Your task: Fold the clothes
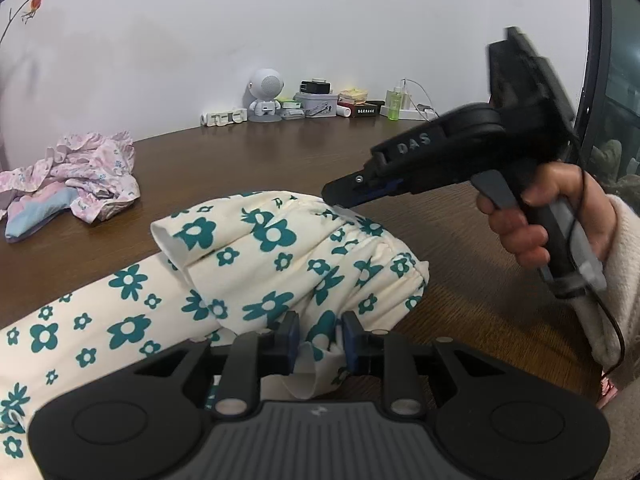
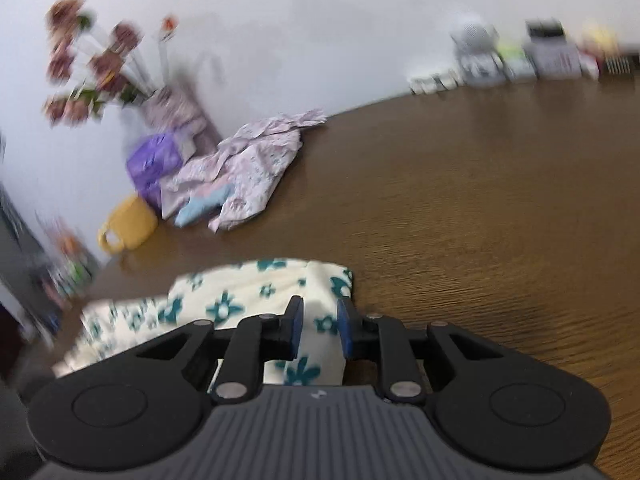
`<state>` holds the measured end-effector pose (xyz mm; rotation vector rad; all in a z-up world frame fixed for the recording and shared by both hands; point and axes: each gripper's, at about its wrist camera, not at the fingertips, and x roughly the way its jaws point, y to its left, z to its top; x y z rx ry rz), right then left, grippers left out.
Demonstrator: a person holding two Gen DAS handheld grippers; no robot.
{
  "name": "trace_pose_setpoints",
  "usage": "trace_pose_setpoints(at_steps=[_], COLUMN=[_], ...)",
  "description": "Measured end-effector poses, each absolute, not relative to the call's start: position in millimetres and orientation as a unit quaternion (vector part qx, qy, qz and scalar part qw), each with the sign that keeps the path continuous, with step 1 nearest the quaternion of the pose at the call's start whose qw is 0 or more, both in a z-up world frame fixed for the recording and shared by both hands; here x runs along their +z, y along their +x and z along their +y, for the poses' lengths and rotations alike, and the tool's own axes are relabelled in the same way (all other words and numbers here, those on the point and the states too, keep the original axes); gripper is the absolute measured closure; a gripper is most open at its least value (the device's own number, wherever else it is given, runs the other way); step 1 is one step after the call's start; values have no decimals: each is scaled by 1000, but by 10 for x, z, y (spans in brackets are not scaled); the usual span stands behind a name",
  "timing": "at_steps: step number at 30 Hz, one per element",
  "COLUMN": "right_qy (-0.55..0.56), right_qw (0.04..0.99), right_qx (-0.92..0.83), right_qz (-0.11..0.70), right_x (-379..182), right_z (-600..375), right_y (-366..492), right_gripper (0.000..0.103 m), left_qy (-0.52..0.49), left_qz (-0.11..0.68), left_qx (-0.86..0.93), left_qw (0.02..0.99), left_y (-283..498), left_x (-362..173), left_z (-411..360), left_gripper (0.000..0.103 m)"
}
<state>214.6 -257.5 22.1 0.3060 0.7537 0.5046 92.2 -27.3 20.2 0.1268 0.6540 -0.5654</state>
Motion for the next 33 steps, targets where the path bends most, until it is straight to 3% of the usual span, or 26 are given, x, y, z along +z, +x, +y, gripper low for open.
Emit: trace_pose_setpoints(at_steps=[7, 10, 11, 14, 18, 19, 21, 25, 28, 31, 33], right_qy=[100, 82, 49, -60, -118, -125, -129, -154, -167, -174, -163], right_qw=[903, 913, 916, 914, 906, 905, 904, 901, 899, 900, 902], right_qx=[233, 268, 275, 285, 291, 291, 295, 296, 288, 278, 274], right_qz=[345, 296, 287, 281, 285, 284, 280, 276, 286, 289, 292], right_x=[202, 372, 406, 392, 280, 261, 240, 191, 143, 106, 108], right_z=[-2465, -2565, -2545, -2443, -2362, -2340, -2284, -2143, -2061, -2005, -2014], right_y=[1995, 1694, 1565, 1210, 993, 975, 976, 987, 1010, 1010, 1029], right_gripper=[84, 72, 67, 67, 68, 69, 85, 94, 96, 96, 96], left_qy=[57, 58, 55, 48, 51, 52, 51, 52, 62, 88, 114], left_qz=[317, 315, 315, 315, 309, 307, 306, 304, 301, 275, 269], left_qx=[-274, -275, -276, -277, -275, -274, -271, -267, -268, -281, -296], left_qw=[906, 906, 907, 906, 909, 910, 911, 913, 913, 915, 910], left_y=[932, 924, 927, 942, 930, 926, 932, 906, 857, 776, 776], left_x=[202, 215, 217, 223, 247, 253, 262, 287, 323, 413, 441], left_z=[-257, -248, -240, -227, -253, -261, -267, -262, -261, -310, -404], left_gripper=[79, 79, 79, 84, 88, 89, 89, 89, 82, 61, 60])
